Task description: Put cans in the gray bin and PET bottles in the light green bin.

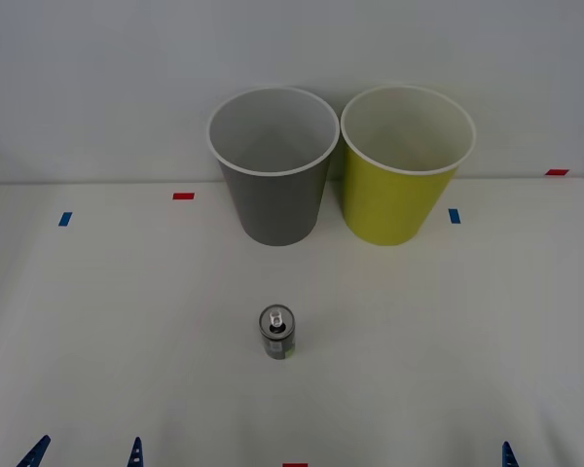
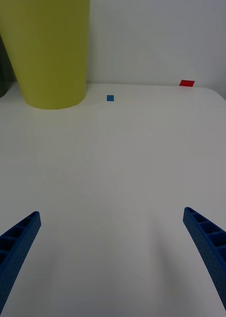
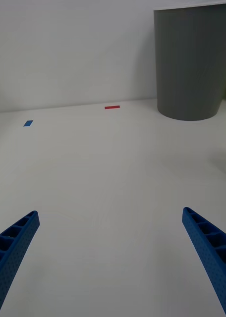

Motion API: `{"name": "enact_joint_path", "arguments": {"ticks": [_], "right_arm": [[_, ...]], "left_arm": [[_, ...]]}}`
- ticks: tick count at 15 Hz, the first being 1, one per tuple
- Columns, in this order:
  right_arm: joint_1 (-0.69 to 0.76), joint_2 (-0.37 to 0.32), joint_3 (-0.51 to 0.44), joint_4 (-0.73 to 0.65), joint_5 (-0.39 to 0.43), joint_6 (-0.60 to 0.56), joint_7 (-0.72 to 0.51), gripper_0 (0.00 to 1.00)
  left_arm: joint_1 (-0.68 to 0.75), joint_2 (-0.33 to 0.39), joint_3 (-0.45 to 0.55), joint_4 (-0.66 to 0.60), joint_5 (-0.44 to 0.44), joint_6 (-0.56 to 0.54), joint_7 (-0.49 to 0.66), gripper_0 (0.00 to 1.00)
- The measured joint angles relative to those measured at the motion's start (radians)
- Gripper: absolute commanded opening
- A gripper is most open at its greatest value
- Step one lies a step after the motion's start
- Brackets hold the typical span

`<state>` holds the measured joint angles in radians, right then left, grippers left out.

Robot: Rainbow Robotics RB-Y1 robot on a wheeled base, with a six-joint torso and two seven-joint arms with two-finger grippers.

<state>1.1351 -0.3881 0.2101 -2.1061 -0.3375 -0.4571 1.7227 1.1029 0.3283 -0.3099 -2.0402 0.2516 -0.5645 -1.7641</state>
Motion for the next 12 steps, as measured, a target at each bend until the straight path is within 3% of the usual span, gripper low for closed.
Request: {"name": "enact_joint_path", "arguments": {"ticks": [12], "right_arm": [[0.000, 0.000, 0.000, 0.000, 0.000, 0.000, 0.000, 1.00]], "left_arm": [[0.000, 0.000, 0.000, 0.000, 0.000, 0.000, 0.000, 1.00]]}}
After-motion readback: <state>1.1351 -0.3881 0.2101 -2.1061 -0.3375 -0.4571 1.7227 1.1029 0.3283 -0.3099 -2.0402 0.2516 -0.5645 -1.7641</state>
